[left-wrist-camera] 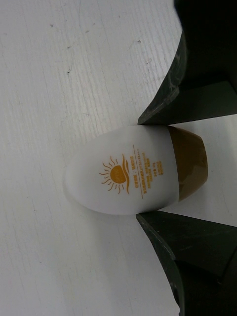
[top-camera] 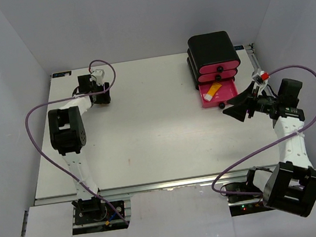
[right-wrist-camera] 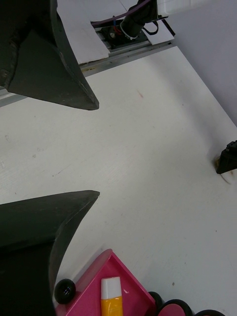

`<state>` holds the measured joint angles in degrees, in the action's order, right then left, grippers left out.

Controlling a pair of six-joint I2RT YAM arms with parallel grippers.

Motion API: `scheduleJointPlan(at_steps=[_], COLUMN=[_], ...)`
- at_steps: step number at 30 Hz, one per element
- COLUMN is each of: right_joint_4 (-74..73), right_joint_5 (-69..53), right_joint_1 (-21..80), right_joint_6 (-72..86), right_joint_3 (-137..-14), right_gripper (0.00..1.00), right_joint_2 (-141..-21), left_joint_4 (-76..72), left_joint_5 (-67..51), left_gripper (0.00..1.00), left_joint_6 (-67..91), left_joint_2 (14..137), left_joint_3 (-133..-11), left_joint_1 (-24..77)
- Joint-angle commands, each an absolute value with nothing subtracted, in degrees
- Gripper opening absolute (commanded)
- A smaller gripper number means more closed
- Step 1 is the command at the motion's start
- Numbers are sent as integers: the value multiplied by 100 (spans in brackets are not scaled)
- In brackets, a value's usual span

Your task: Organize the makeup

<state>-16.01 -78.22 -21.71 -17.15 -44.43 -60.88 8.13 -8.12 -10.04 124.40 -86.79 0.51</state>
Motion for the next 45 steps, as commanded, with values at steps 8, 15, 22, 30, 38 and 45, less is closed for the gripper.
scheduleJointPlan(at_steps=[8, 15, 22, 30, 38, 45], right_joint_4=[-1020, -826, -853, -450, -533, -766], right_joint_5=[-7671, -7402, -7026, -5822, -5600, -5272], right_joint_1=[-2213, -2169, -1940, -1559, -1187, -1137], right_joint_6=[-1166, -820, -772, 1015, 1982, 1880], right_joint_3=[-4275, -4096, -4031, -4045, -4204, -4170], right_gripper=[72, 72, 71, 70, 82, 83], right_joint_2=[-5859, -5838, -5934, -5937, -5850, -6197], left_joint_4=[1432, 289, -1397, -2521, -2639, -2573], left_joint_5=[-1064, -2139, -2961, -2844, -2222, -2128], left_gripper=[48, 46, 46, 46, 46, 47], left_joint_6=[-505, -8, 1114, 1785, 1533, 1376], left_joint_2=[11954, 10286, 8902, 9015, 9932, 10442], left_joint_3=[-8445, -7142, -5495, -5167, -6106, -6830], left_joint_1=[403, 1192, 2607, 4062, 5000, 5281])
